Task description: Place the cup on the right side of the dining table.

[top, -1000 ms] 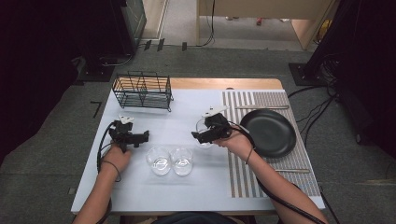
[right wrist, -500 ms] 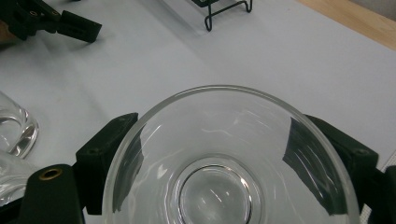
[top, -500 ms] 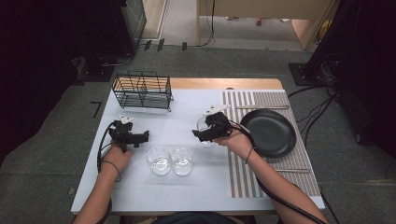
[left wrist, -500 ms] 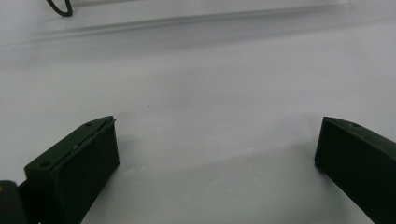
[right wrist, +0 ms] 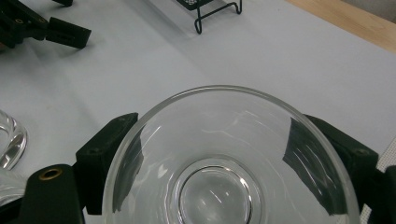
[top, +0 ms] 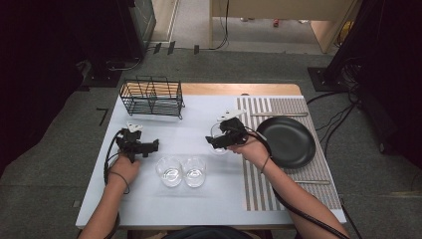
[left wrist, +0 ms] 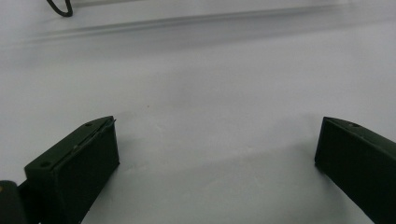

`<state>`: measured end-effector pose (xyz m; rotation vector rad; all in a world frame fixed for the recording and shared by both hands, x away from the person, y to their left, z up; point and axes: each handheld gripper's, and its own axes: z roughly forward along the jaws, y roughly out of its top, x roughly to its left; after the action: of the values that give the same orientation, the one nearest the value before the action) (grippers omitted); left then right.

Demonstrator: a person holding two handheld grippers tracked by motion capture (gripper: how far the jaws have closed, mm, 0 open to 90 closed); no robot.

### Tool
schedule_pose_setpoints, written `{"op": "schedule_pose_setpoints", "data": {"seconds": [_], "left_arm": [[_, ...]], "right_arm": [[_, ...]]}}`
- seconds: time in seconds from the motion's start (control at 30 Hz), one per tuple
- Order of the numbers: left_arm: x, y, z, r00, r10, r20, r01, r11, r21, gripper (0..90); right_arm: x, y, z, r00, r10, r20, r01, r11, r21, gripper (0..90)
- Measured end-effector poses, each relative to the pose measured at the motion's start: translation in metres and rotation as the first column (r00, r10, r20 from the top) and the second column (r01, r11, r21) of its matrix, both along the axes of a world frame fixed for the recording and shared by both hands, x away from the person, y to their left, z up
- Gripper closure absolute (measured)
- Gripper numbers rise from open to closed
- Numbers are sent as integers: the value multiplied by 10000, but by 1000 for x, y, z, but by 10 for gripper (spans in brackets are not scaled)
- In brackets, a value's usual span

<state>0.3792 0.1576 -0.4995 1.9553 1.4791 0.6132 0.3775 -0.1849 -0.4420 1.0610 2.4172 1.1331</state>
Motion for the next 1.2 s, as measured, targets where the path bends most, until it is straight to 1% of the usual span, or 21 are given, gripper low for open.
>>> {"op": "schedule_pose_setpoints", "data": {"seconds": [0.43, 0.67, 1.0, 1.2], "left_arm": [[0, 0, 0, 10000, 1, 8, -1, 10000, 0, 0], [0, 0, 0, 10000, 12, 17, -12, 10000, -14, 0], [0, 0, 0, 10000, 17, 21, -17, 10000, -18, 0], [0, 0, 0, 10000, 15, 20, -15, 10000, -16, 0]], "right_arm": [[4, -2, -1, 9997, -241, -38, 241, 9997, 9, 180], [6, -2, -3, 9997, -239, 36, 240, 9996, -145, 180], [9, -4, -3, 9993, -376, 10, 376, 9993, -78, 180], [9, -6, -1, 9989, -438, 136, 440, 9990, -119, 180]]}}
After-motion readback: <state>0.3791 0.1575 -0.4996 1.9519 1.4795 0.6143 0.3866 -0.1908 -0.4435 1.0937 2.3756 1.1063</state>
